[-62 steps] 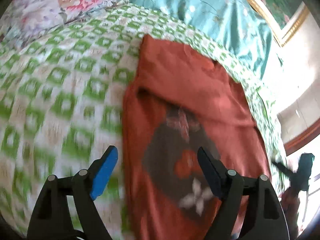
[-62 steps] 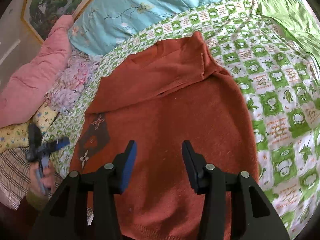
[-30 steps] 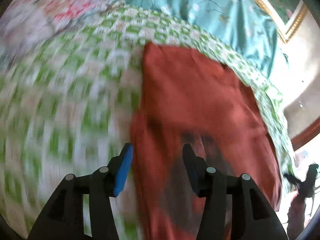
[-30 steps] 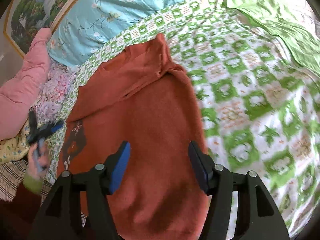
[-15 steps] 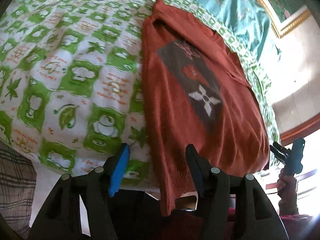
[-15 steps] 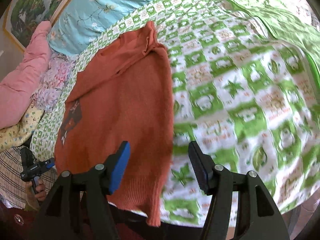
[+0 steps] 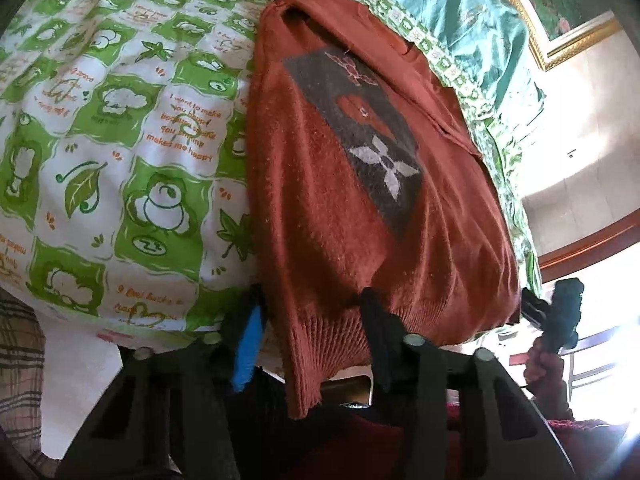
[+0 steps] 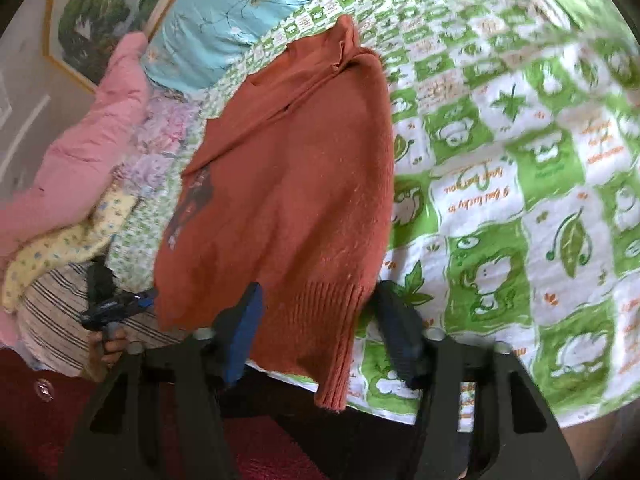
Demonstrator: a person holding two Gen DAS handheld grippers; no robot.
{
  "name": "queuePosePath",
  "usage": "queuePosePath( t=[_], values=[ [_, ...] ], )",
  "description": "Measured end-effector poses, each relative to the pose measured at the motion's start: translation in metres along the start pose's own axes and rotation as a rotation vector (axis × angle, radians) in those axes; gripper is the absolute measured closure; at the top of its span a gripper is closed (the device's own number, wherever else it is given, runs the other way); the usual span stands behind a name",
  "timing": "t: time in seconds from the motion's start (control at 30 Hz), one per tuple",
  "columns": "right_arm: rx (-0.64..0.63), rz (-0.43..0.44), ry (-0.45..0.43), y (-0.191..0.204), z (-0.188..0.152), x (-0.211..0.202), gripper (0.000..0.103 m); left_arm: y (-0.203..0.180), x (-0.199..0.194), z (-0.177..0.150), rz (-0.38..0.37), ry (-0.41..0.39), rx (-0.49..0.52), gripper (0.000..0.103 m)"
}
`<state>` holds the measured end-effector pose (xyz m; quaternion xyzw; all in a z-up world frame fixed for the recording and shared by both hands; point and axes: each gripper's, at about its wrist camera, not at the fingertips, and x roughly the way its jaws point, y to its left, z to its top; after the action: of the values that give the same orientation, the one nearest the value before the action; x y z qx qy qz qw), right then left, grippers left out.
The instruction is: Fold small clothes
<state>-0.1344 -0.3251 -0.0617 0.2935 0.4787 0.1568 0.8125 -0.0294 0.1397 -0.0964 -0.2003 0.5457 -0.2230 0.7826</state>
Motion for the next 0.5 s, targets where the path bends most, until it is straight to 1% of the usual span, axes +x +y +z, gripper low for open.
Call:
queuePosePath(
  t=[0.03, 0.07, 0.1, 0.13, 0.2, 0.23, 0.27, 0.37, 0.5],
  values=[
    [0.013, 0.011, 0.007, -0.002, -0.001, 0.002, 0.074, -0.001, -0.001, 0.000, 0.003, 0.002, 0.015, 0.083],
    [0.019, 0.013, 0.009, -0.004, -0.003, 0.004, 0.079, -0.002, -0.002, 0.000, 0.000, 0.008, 0.032, 0.097],
    [0.017, 0.018, 0.011, -0.004, -0.004, 0.004, 0.090, -0.003, -0.002, -0.001, -0.009, 0.014, 0.039, 0.098],
    [0.015, 0.032, 0.019, -0.004, -0.005, 0.005, 0.095, -0.004, -0.002, -0.001, -0.016, 0.014, 0.045, 0.098],
    [0.013, 0.047, 0.025, -0.002, -0.007, 0.006, 0.095, -0.011, -0.004, -0.002, -0.019, 0.000, 0.074, 0.098],
    [0.012, 0.056, 0.020, -0.001, -0.007, 0.004, 0.095, -0.012, -0.007, -0.002, -0.032, -0.012, 0.081, 0.098],
    [0.013, 0.063, 0.014, 0.000, -0.006, 0.004, 0.095, -0.014, -0.011, 0.000, -0.064, -0.031, 0.074, 0.098],
    [0.020, 0.119, -0.021, 0.004, 0.000, -0.001, 0.095, -0.015, -0.024, 0.005, -0.129, -0.089, 0.043, 0.099],
    [0.025, 0.199, -0.096, 0.012, 0.015, -0.012, 0.096, -0.021, -0.047, 0.022, -0.148, -0.183, 0.045, 0.099]
  ],
)
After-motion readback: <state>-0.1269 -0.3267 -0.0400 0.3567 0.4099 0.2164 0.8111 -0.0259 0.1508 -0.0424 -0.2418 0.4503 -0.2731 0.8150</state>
